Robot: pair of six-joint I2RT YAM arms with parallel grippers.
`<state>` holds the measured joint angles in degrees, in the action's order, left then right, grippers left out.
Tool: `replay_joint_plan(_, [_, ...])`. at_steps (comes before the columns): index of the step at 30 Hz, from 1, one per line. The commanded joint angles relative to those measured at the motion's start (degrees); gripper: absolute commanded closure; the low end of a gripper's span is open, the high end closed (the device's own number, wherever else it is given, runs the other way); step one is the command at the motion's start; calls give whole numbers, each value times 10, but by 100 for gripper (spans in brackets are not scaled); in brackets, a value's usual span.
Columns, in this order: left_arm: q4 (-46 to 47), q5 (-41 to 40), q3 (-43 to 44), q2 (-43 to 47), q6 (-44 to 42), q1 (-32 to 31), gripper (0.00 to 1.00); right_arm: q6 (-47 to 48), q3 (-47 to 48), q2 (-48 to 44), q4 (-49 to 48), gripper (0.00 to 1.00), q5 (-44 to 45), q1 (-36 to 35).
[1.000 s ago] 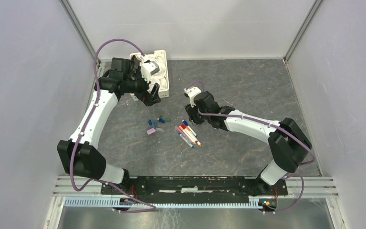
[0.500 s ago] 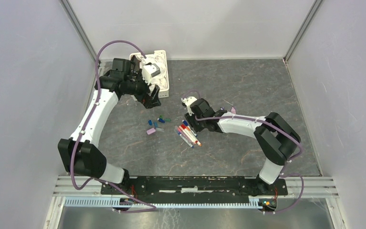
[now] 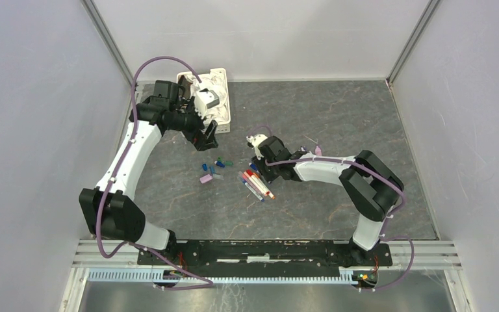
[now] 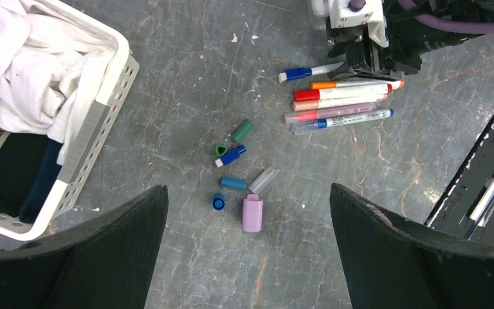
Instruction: Open the pen caps
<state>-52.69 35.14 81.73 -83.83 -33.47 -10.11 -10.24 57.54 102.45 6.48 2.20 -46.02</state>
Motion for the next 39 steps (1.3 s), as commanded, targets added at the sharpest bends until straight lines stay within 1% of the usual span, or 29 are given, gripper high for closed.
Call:
replay_joint_plan(1, [-20, 24, 22, 1, -33, -2, 0, -2, -5, 13, -19, 64, 14, -3])
replay_joint_plan(5, [-31, 32, 21, -3, -52, -2, 0, -5, -22, 15, -33, 65, 8, -2])
replay_joint_plan(7, [-43, 42, 10, -4, -82, -2, 0, -10, -30, 8, -43, 66, -16, 3])
replay_joint_plan(9, [-45, 49, -22, 5, -125, -2, 0, -12, -36, -8, -57, 70, -47, 11])
replay_joint_plan(11, [-45, 49, -52, 15, -167, -6, 0, -4, -30, -29, -53, 77, -53, 15])
replay_joint_plan(12, [-47, 48, -62, 18, -183, -8, 0, 4, -22, -39, -47, 83, -56, 18])
replay_joint_plan(14, [-58, 48, -68, 14, -204, -16, 0, 13, -5, -57, -30, 90, -69, 25])
replay_joint_plan(16, [-76, 51, -63, 4, -226, -27, 0, 22, 14, -72, -12, 95, -103, 33])
replay_joint_plan(19, [-98, 59, -58, -7, -263, -42, 0, 35, 36, -87, 18, 100, -132, 43])
replay_joint_plan(23, [-111, 83, -60, -7, -309, -50, 0, 43, 63, -99, 57, 100, -217, 52])
replay_joint_plan(26, [-99, 91, -69, 3, -332, -62, 0, 37, 86, -94, 81, 100, -337, 52])
replay_joint_plan(27, [-96, 86, -70, 3, -338, -70, 0, 31, 91, -91, 86, 100, -360, 52])
replay_joint_plan(30, [-94, 55, -67, -2, -352, -104, 0, 8, 92, -95, 73, 100, -403, 52])
replay_joint_plan(33, [-88, 29, -68, -8, -358, -137, 0, -20, 96, -91, 47, 100, -468, 52])
replay_joint_plan(37, [-87, 21, -74, -9, -365, -167, 4, -42, 109, -76, 35, 100, -505, 52])
replay_joint_plan(39, [-87, 16, -78, -9, -366, -176, 8, -48, 114, -69, 33, 100, -513, 52])
